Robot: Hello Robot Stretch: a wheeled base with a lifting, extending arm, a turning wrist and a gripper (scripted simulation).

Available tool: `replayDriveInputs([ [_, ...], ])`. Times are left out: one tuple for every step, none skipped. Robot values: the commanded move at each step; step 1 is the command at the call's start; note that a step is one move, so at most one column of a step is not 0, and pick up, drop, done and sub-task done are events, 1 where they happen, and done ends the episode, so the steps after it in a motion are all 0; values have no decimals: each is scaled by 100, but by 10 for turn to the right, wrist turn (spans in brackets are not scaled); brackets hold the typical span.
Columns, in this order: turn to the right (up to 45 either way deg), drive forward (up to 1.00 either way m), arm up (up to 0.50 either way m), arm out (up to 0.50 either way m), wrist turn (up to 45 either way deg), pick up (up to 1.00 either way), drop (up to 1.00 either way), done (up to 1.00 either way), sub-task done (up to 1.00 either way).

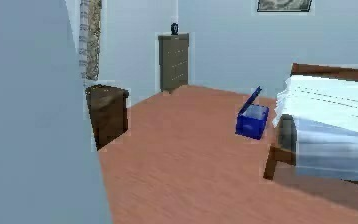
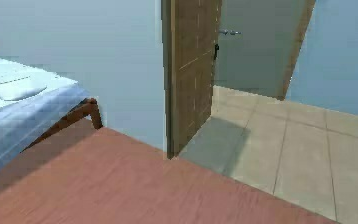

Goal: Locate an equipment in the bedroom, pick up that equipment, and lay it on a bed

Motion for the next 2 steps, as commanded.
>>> replayDriveInputs([
  [450, 0, 0, 0, 0, 0, 0, 0, 0],
  [450, 0, 0, 0, 0, 0, 0, 0, 0],
])
